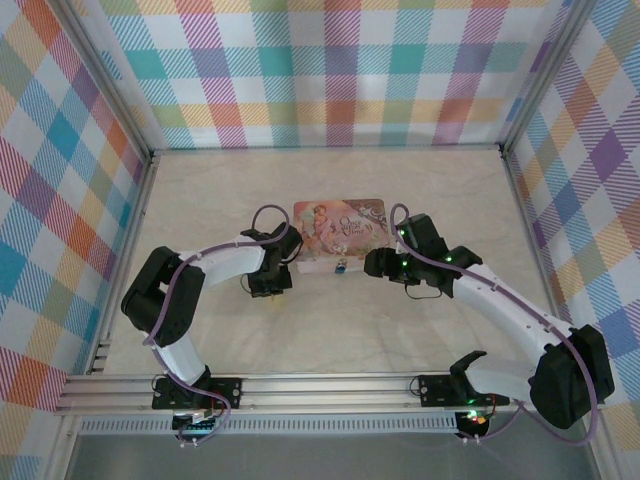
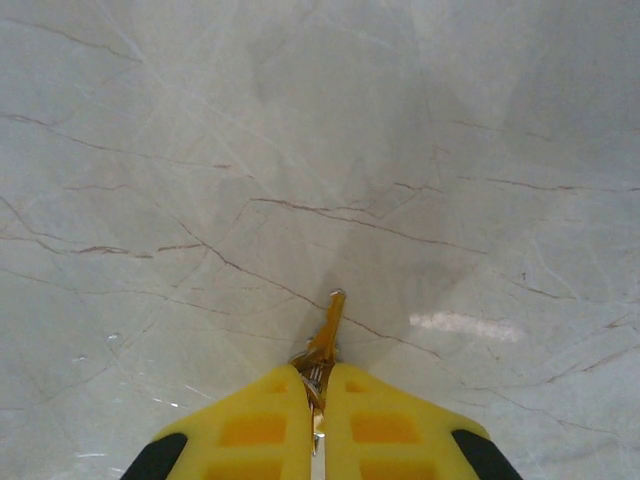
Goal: Unlock the padlock with the key
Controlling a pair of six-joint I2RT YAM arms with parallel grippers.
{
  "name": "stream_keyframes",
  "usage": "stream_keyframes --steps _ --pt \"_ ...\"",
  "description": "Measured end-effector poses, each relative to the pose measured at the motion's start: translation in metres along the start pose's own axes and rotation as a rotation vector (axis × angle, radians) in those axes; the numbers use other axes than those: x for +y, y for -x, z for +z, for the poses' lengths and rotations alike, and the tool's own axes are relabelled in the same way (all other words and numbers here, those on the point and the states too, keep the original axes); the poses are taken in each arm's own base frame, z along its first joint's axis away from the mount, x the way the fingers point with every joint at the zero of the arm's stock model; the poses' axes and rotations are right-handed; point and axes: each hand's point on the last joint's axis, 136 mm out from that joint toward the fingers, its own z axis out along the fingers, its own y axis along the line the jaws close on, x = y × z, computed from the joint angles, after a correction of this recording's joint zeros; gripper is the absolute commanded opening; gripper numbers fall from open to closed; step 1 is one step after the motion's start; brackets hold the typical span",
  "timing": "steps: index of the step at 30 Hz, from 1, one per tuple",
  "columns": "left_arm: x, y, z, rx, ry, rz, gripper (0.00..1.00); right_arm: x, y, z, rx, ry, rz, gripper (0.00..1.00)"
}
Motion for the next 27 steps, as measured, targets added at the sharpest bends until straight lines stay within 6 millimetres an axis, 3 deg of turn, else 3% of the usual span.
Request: stream_keyframes --steps 6,10,19,25,27 --pt "0.006 0.003 -0.021 -0.042 -0.001 0.016 0.0 0.005 0.003 -0.009 -0.029 0.022 -0.007 0.64" --pt "-0.001 0.015 -0.057 -0.121 -0.083 0.032 0.0 0.01 0.006 -0.018 -0.055 0.049 -0.016 0.65" --pt "-0.059 0.033 -0.158 -0.27 -0.489 0.137 0.0 0.047 0.018 -0.042 -0.131 0.229 -0.065 0.7" --pt "-0.092 0.031 -0.207 -0.304 -0.727 0.212 0.0 0.067 0.025 -0.054 -0.193 0.342 -0.107 0.67" --pt "-0.1 0.03 -0.217 -0.306 -0.778 0.229 0.0 0.074 0.026 -0.058 -0.194 0.378 -0.125 0.6"
